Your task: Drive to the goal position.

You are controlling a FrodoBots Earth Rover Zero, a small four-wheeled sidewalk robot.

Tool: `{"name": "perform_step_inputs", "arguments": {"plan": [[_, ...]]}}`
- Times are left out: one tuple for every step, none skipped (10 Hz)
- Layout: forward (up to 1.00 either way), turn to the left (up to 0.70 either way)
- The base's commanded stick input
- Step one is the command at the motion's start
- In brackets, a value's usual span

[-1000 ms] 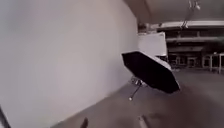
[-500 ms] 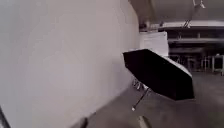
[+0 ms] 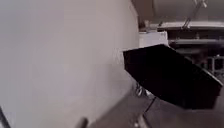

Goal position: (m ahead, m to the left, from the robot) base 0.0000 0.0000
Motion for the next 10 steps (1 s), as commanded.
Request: {"name": "perform_step_inputs", "arguments": {"plan": [[0.0,-0.7],[0.0,-0.7],[0.0,-0.7],[0.0,-0.7],[0.0,-0.7],[0.0,-0.7],[0.0,-0.7],[0.0,-0.7],[0.0,-0.7],[0.0,-0.7]]}}
